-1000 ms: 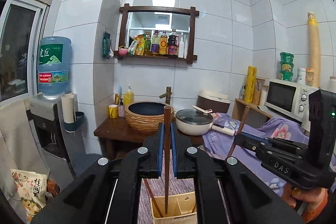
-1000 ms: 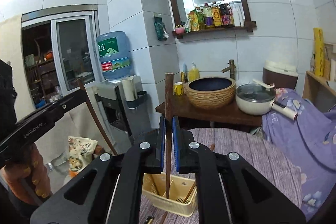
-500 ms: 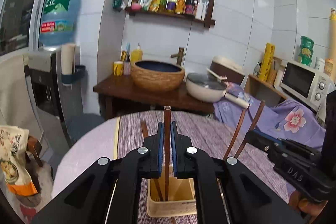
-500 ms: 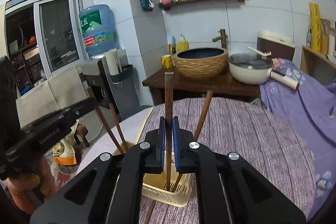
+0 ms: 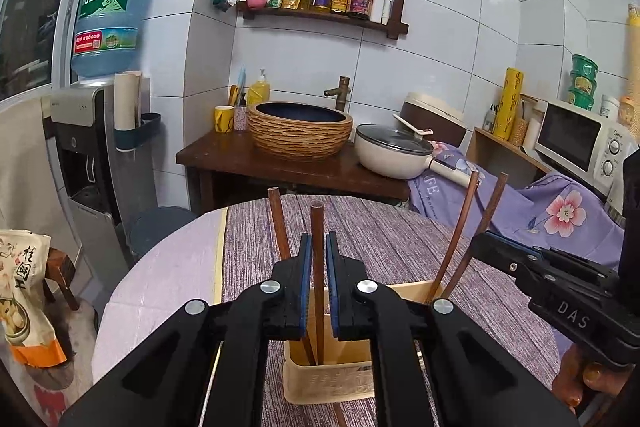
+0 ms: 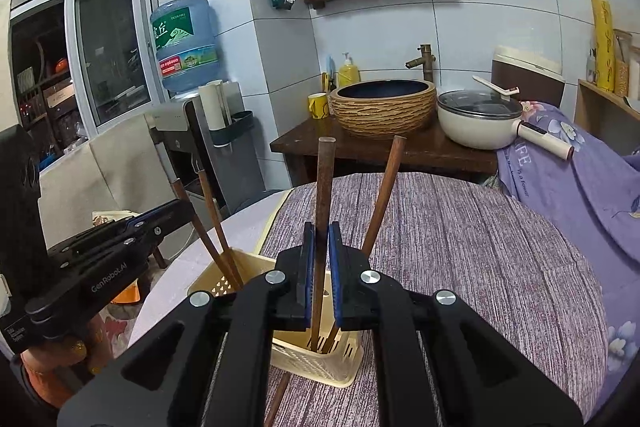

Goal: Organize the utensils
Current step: 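Open the left tool over the basket while the right tool drops its chopstick in, then move both tools back down toward the metal spoons and black chopsticks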

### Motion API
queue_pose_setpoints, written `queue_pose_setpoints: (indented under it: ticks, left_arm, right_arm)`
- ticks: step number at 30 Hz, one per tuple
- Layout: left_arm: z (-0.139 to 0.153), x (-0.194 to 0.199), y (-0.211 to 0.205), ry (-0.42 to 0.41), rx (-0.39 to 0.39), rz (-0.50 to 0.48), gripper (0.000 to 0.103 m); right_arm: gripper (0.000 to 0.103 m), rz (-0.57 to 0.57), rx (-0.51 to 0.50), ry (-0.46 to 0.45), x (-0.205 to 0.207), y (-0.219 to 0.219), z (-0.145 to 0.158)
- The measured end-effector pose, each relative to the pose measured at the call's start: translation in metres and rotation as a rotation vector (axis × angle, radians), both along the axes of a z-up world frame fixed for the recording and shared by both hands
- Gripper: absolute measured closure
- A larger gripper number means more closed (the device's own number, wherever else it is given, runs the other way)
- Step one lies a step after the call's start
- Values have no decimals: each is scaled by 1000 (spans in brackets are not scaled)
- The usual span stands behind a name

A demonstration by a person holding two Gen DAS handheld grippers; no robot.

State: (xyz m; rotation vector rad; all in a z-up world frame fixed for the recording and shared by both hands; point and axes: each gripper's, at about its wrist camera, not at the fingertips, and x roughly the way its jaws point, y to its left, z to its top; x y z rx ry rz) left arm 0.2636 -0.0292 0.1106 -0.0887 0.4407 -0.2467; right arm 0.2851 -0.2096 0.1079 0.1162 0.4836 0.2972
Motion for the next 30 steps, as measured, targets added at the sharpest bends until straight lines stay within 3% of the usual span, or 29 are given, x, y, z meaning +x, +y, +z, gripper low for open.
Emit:
queue_pose_setpoints:
  ticks: [5, 11, 13, 15, 19, 21, 25, 30]
  left_arm:
    - [5, -11, 4, -25, -12, -4, 77]
    - [0, -26, 11, -36, -4, 3, 75]
    - [-4, -33, 16, -32, -8, 8, 64]
    - [-9, -39, 20, -30, -17, 12, 61]
    - [-24, -54, 26, -2, -5, 20, 53]
    - [-35, -63, 29, 17, 8, 30, 42]
    - [-60, -80, 32, 66, 23, 34, 25]
    - [-96, -95, 29, 162, 92, 20, 21]
  right_arm:
    - [94, -2, 2, 2, -3, -4, 0]
    - [93, -1, -4, -4, -14, -7, -3]
    - [88, 6, -3, -7, -21, -8, -5]
    - [65, 5, -4, -22, -30, -9, -6]
    - [62, 1, -46, -61, -54, -5, -14]
    - [62, 3, -66, -56, -66, -3, -22]
    - [62, -10, -118, -10, -85, 2, -43]
    - [62, -41, -113, 153, -97, 1, -88]
